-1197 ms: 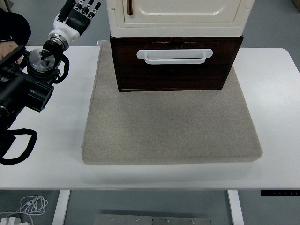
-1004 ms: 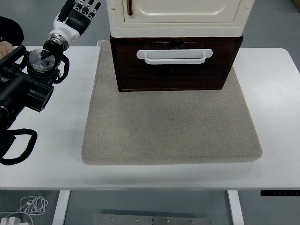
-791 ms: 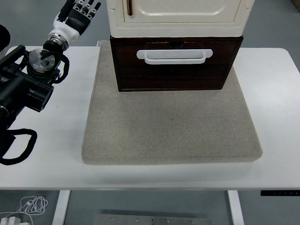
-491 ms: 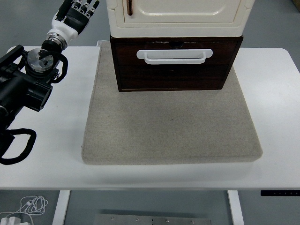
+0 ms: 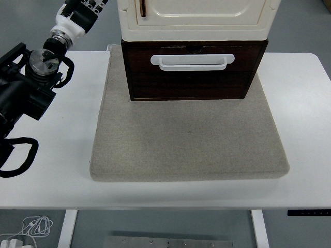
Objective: Open the drawer under the combination cabinet
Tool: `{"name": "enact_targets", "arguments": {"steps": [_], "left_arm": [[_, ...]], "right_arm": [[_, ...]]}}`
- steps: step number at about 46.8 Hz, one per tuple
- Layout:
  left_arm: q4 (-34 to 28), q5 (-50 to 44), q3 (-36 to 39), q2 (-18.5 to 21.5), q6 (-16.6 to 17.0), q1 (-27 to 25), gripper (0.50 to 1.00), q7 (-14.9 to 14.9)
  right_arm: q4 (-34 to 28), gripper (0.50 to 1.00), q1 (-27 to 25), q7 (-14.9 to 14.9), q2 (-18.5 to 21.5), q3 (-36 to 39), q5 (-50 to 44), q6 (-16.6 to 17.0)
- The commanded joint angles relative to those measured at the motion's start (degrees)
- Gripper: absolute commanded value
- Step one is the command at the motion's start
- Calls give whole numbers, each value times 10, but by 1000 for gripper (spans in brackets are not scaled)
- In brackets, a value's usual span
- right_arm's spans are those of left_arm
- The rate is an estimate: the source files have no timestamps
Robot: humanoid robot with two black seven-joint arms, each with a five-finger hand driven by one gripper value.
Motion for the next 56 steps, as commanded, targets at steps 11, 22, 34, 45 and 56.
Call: {"name": "enact_targets", "arguments": {"steps": [11,22,34,45,56], "left_arm": [[-1,4,7,66,-33,-56,1000,5],[-5,62,17,111,-58,-109,1000,7],[-105,80,22,168,-57,-162,1000,7],[-133,146,34,172,-57,-233,1000,7],[-233,196,56,174,-40,-266,1000,6]], "right_arm": [[0,928,0,0,0,0,0,0],[0,928,0,0,0,0,0,0],[0,928,0,0,0,0,0,0],[0,928,0,0,0,0,0,0],[0,928,0,0,0,0,0,0]]}}
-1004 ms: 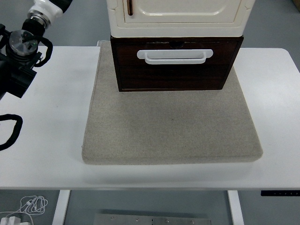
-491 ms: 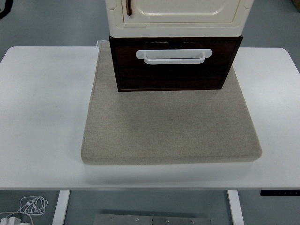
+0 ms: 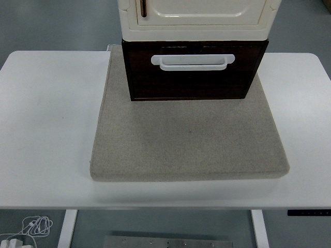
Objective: Open the drawer under the combination cabinet
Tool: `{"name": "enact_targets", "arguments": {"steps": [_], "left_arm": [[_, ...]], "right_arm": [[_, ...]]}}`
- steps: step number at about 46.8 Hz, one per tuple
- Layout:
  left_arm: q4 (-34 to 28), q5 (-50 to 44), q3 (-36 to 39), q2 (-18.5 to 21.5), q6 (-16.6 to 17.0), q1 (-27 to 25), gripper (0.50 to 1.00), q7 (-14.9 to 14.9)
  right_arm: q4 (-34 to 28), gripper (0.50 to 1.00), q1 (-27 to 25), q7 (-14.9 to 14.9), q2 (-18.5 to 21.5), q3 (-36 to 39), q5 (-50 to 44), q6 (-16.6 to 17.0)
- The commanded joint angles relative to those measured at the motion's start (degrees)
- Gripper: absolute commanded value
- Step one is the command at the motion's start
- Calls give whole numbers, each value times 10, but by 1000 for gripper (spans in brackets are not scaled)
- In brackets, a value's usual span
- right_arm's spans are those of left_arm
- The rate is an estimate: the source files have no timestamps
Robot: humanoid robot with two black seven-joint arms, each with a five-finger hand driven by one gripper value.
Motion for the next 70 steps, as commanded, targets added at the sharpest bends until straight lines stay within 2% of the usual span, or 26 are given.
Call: {"name": "enact_targets", "arguments": {"steps": [1,14,24,33,45,48,53,63,70], "left_arm": [[-24,22,20,1,10,-16,1000,0],[-104,35,113,4,16,-76,1000,-2],[-207,90,145,0,67,-89,1000,-1],[-280,136,155,-4,94,-84,1000,5],[-345,136,284,13,95,-130,1000,32],[-351,136,308,14,94,-141,1000,41],[-364,136,364,20,94,-164,1000,72],[-375,136,471,20,88,-199,1000,87],[-377,136,523,15,85,-217,1000,120]], "right_arm": [[0,928,0,0,0,0,0,0],[0,928,0,0,0,0,0,0],[0,928,0,0,0,0,0,0],[0,928,0,0,0,0,0,0],[0,928,0,0,0,0,0,0],[0,928,0,0,0,0,0,0],[0,928,0,0,0,0,0,0],[0,928,0,0,0,0,0,0],[0,928,0,0,0,0,0,0]]}}
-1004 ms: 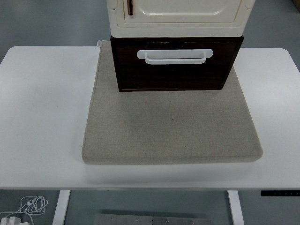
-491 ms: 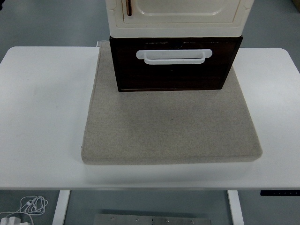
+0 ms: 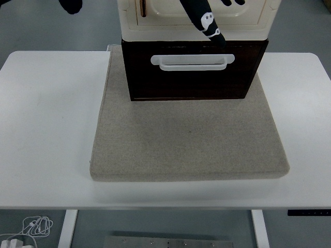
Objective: Open the drawer under the combination cabinet
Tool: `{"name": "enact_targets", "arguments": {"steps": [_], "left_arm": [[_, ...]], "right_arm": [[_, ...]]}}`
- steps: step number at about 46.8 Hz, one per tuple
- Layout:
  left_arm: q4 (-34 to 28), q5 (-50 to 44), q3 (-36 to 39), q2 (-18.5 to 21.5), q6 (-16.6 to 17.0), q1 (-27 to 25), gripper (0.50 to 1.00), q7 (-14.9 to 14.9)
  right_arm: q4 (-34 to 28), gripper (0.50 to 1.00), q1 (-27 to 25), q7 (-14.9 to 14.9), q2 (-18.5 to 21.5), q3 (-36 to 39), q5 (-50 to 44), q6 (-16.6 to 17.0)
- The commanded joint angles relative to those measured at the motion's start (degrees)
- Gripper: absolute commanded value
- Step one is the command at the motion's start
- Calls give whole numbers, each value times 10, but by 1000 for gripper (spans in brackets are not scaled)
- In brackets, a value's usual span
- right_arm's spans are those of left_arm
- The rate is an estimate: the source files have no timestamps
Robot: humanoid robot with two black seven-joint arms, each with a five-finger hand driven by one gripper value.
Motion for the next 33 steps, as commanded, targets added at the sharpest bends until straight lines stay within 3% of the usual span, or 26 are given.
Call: {"name": "enact_targets", "arguments": {"steps": [1,16,33], "left_arm": [[0,0,19,-2,-3,-4,1000,17],[-3,0,74,-19,-2,-5,996,60],[24,30,116,-58,7,-7,994,80]], "right_arm": [[0,928,0,0,0,0,0,0],[-1,928,0,0,0,0,0,0],[0,928,0,0,0,0,0,0]]}}
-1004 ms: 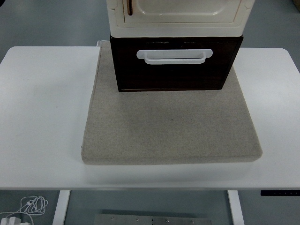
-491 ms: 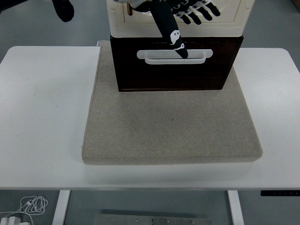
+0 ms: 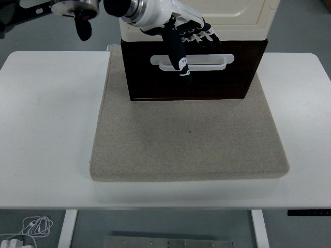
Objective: Open the drawer under the combination cabinet
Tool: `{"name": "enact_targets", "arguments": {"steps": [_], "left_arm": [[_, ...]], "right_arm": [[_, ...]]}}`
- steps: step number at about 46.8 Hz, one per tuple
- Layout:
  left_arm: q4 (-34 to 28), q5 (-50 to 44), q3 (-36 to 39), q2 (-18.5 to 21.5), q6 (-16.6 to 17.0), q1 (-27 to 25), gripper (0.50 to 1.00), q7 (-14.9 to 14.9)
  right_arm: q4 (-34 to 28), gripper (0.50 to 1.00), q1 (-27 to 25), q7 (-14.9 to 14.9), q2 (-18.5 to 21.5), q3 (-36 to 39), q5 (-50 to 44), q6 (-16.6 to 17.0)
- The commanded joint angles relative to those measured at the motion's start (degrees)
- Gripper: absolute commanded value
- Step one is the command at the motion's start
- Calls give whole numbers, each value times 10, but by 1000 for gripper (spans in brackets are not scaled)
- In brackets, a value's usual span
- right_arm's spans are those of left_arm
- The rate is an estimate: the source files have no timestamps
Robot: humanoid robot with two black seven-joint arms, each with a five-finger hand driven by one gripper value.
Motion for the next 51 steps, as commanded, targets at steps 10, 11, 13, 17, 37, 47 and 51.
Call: {"name": "enact_targets", "arguments": {"steps": [10,11,13,17,37,47,51], "left_arm": [[47,49,23,-24,-6,11,984,0],[50,50,26,-24,-7,12,984,0],[53,56,26,-24,-9,12,984,0],[54,69,30,-24,-9,13,981,1],[53,69,41,-39,-8,15,981,3],[54,69,40,-55,-2,28,981,10],[55,68,40,-60,1,33,981,12]], "right_arm": [[0,928,0,0,0,0,0,0],[0,928,0,0,0,0,0,0],[0,928,0,0,0,0,0,0],[0,928,0,0,0,0,0,0],[0,928,0,0,0,0,0,0],[0,928,0,0,0,0,0,0],[0,928,0,0,0,0,0,0]]}}
